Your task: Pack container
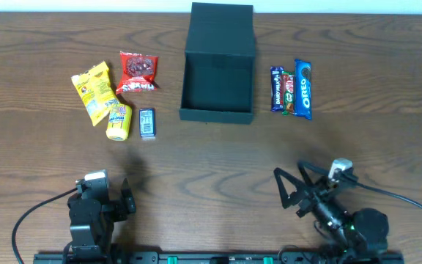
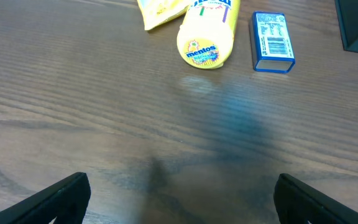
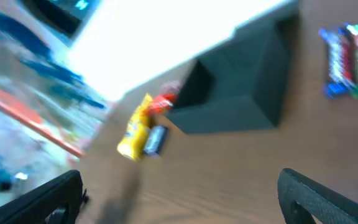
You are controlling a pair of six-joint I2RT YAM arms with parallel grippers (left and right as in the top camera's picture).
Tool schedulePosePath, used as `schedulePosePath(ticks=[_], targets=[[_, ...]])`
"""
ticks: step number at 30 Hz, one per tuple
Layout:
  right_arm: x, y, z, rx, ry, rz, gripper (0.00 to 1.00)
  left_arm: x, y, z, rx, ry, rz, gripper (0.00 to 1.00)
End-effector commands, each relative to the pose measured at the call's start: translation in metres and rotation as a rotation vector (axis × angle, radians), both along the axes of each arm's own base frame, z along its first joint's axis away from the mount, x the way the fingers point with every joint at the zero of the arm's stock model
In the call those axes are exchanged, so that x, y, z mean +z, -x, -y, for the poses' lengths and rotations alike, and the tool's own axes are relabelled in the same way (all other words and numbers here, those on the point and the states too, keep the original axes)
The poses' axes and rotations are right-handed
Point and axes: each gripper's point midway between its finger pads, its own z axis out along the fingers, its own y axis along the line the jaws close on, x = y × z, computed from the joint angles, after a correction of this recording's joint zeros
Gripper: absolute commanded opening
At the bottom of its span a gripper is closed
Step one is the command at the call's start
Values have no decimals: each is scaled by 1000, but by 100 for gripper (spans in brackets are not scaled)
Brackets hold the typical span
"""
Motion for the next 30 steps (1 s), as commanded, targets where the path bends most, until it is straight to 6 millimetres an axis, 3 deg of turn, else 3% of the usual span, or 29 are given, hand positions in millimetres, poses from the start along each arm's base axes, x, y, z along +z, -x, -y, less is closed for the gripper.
schedulePosePath(ticks=[1, 7, 12, 14, 18, 21, 27, 30], targets=[[25, 7, -15, 102, -67, 51, 99, -5, 1, -2, 8, -7, -11, 95], [56, -15, -32, 216, 46, 49, 99, -5, 1, -2, 8, -7, -11, 95], [90, -55, -64, 338, 143, 26, 99, -5, 1, -2, 8, -7, -11, 95], [92, -72, -80, 365, 188, -5, 99, -5, 1, -2, 8, -7, -11, 95], [80, -100, -115, 395, 313, -78, 99, -5, 1, -2, 8, -7, -11, 96], [55, -116, -140, 411, 421, -150, 99, -5, 1, -2, 8, -7, -11, 95], [7, -112, -164, 514, 449, -285, 99, -5, 1, -2, 8, -7, -11, 95], [3, -114, -170, 531, 436, -287, 99, -5, 1, -2, 8, -7, -11, 95]])
